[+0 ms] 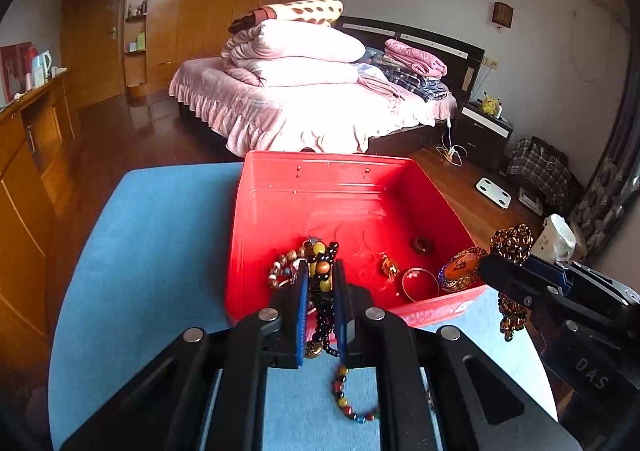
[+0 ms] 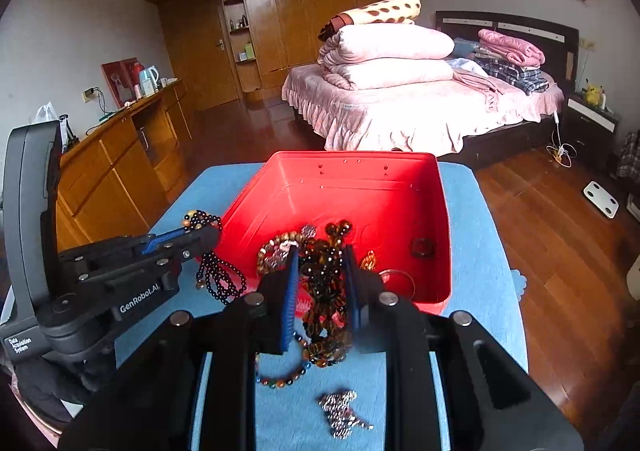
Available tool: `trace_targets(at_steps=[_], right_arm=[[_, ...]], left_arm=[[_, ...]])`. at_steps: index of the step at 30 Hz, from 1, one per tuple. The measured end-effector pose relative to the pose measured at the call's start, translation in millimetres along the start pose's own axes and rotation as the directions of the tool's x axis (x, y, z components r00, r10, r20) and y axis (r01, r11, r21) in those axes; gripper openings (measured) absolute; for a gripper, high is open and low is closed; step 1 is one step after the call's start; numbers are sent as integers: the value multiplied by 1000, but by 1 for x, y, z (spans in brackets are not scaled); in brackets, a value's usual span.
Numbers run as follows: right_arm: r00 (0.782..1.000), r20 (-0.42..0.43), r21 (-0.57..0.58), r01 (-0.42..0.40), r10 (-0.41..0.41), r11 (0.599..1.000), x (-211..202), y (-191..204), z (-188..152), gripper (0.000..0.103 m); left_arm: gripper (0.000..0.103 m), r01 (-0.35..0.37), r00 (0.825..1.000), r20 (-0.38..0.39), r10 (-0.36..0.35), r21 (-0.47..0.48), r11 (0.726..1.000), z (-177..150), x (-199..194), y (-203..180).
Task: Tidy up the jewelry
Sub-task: 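Carry both necklaces into the red tin and open both tools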
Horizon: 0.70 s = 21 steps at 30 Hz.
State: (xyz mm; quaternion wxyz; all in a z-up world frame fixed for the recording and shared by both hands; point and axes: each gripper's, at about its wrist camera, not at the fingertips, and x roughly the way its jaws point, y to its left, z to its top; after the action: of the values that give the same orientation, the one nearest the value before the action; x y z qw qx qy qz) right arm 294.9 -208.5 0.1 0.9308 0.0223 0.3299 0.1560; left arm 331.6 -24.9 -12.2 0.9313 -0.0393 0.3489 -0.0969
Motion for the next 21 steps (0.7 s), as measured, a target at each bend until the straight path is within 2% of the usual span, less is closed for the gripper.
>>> trace_targets(at_steps=[8, 13, 18, 20, 21], right_arm=[[998, -57, 35, 41, -39, 999, 57, -23, 20, 20], [994, -99, 56, 54, -49, 997, 89, -35, 24, 20], [990, -126, 67, 65, -57, 996, 109, -43, 20, 20], [989, -135, 66, 69, -60, 995, 115, -42, 18, 24], [989, -134, 70, 77, -67, 995, 116, -44, 18, 24]], left_arm=[[11, -40, 999, -20, 40, 4, 999, 31, 54, 1], [11, -58, 997, -60, 57, -8, 998, 34, 88, 6], [12, -75, 994, -80, 75, 0, 997, 28, 104, 7], [17, -82, 993, -82, 82, 6, 997, 27, 109, 7], [26, -87, 993, -80, 88, 12, 996, 26, 110, 7]])
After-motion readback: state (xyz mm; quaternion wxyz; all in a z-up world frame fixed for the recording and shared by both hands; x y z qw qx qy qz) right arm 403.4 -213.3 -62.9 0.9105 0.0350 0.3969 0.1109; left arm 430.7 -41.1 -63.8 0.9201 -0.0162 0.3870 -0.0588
